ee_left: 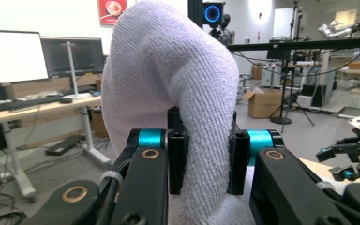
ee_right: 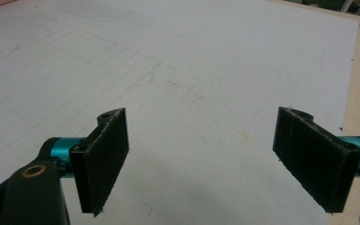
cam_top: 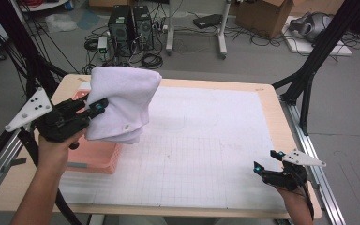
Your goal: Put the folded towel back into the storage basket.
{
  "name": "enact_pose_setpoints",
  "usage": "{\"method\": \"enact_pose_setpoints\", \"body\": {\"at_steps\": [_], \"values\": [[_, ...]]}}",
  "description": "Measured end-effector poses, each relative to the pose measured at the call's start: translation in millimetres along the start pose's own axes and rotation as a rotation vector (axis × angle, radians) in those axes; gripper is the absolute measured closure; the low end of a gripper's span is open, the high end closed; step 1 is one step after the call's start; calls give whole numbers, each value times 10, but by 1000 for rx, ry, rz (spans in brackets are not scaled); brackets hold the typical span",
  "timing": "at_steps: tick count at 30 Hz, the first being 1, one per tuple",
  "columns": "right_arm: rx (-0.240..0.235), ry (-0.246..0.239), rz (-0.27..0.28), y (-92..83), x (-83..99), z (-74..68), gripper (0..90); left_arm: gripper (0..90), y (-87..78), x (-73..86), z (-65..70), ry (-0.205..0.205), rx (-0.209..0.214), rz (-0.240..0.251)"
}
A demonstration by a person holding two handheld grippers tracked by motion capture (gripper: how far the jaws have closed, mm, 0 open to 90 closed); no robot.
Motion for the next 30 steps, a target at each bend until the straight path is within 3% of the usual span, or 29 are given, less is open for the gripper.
{"method": "enact_pose_setpoints", "body": {"at_steps": [6, 17, 30], "values": [[1, -3, -3, 9, 2, -4, 176, 760, -173, -60, -142, -6, -40, 16], [-1, -2, -9, 14, 9, -4, 176, 760, -402, 54, -405, -55, -113, 33], [-1, -4, -9, 12, 1, -23, 176, 757, -480, 345, -586, -125, -131, 20]]}}
Point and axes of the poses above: each handheld gripper's, and its own axes: y roughly forward along the jaws, x roughly out of its underside, z roughly to its right, the point moved 8 cm from there along y, roughly forward along the jaws, and after that the axes turned 10 degrees about -z, right-handed, at the moved point
